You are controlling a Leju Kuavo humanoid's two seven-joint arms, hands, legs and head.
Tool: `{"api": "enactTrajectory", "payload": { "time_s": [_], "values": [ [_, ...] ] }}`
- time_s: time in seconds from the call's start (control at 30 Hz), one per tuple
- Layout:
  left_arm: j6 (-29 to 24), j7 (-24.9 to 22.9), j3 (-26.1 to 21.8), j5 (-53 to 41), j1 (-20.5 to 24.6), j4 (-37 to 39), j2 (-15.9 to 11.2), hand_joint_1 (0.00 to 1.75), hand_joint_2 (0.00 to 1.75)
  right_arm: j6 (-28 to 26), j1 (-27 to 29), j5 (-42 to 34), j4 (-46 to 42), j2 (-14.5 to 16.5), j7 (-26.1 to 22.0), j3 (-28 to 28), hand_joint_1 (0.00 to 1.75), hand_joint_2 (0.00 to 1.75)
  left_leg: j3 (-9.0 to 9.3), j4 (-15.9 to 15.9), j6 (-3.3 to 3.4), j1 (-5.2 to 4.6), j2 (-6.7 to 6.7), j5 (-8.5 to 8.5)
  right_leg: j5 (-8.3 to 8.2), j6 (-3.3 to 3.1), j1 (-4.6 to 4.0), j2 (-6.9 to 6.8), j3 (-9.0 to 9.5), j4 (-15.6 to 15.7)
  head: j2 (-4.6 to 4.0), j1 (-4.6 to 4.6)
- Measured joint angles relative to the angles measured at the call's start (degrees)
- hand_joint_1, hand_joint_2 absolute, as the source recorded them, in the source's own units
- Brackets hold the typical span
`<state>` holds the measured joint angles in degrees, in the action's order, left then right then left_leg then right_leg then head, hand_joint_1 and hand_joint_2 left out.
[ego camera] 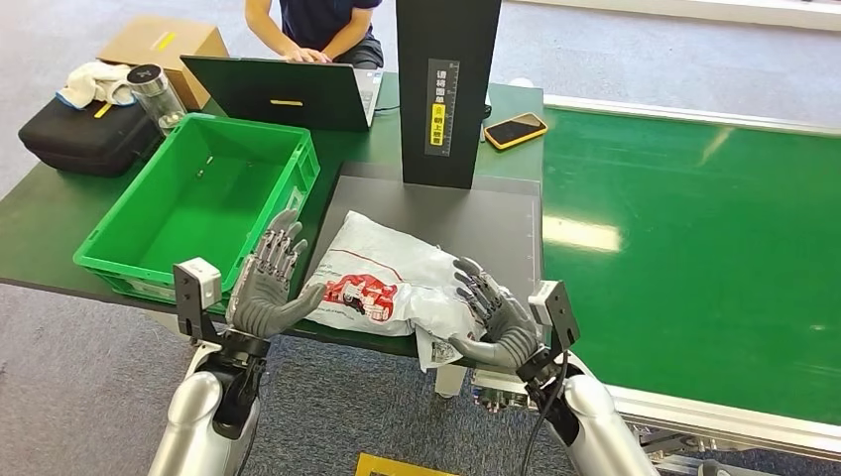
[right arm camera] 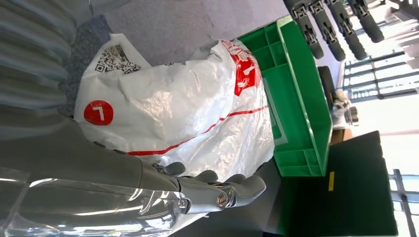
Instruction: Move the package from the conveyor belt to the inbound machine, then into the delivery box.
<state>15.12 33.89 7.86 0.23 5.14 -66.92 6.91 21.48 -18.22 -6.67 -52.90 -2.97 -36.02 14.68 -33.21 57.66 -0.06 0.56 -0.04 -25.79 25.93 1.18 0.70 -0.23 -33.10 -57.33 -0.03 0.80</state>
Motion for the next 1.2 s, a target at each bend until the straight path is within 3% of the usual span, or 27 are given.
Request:
{"api": "enactTrajectory", "payload": {
  "time_s": [0.37, 0.57, 0.7, 0.87, 0.93, 1.07, 1.2],
  "values": [
    [0.0, -0.3, 0.0, -0.6, -0.2, -0.7, 0.1, 0.0, 1.75, -0.6, 2.0, 1.0, -3.5, 0.0, 0.4, -1.6, 0.0, 1.75, 0.03, 0.0, 0.0, 0.0, 0.01, 0.01, -0.01, 0.0, -0.01, 0.01, 0.01, 0.0, 0.01, 0.0],
    [-0.5, -0.7, 0.0, -4.9, -0.2, -0.7, 0.4, 0.0, 1.75, -9.2, 3.2, 8.3, -5.8, 0.0, 1.4, -2.5, 0.0, 1.75, 0.01, 0.0, 0.0, 0.0, 0.0, 0.0, 0.0, 0.0, 0.0, 0.0, 0.01, 0.0, -0.01, 0.01],
    [-6.0, -0.5, 1.5, -16.7, -0.2, -0.8, 0.4, 0.0, 1.75, -12.2, 4.2, 10.3, -7.7, 0.0, 1.0, -3.6, 0.0, 1.75, 0.01, 0.0, 0.0, -0.01, 0.0, 0.0, 0.0, 0.0, 0.01, -0.01, 0.0, 0.0, 0.01, 0.01],
    [-23.5, -5.4, 7.7, -44.4, 1.6, 0.9, 0.0, 0.0, 1.75, -8.7, 7.1, 8.3, -15.1, 0.2, 1.0, -6.3, 0.0, 1.75, -0.01, 0.0, 0.0, -0.01, -0.04, 0.01, 0.0, 0.0, 0.01, -0.06, -0.01, 0.0, 0.01, 0.0],
    [-27.2, -7.3, 10.7, -51.5, 4.0, 4.0, 0.0, 0.0, 1.75, -7.3, 8.3, 8.2, -19.0, 0.6, 1.8, -7.4, 0.0, 1.75, 0.0, 0.0, 0.01, -0.01, -0.07, 0.01, -0.01, 0.0, 0.01, -0.08, 0.0, 0.0, 0.0, 0.0],
    [-29.2, -11.4, 16.2, -60.1, 10.2, 13.2, 0.4, 0.0, 1.75, -5.3, 10.1, 9.1, -24.6, 2.1, 2.7, -9.2, 0.0, 1.75, 0.03, 0.0, 0.0, -0.01, -0.06, 0.01, -0.03, -0.01, 0.01, -0.06, 0.02, 0.0, 0.01, 0.01],
    [-27.4, -13.7, 20.1, -64.0, 15.7, 22.4, 1.6, 0.0, 1.75, -4.9, 10.6, 10.0, -26.7, 3.1, 2.7, -10.6, 0.0, 1.75, 0.04, 0.0, 0.0, -0.02, -0.04, 0.03, -0.05, -0.01, 0.02, -0.04, 0.02, 0.0, 0.0, 0.01]
  ]
}}
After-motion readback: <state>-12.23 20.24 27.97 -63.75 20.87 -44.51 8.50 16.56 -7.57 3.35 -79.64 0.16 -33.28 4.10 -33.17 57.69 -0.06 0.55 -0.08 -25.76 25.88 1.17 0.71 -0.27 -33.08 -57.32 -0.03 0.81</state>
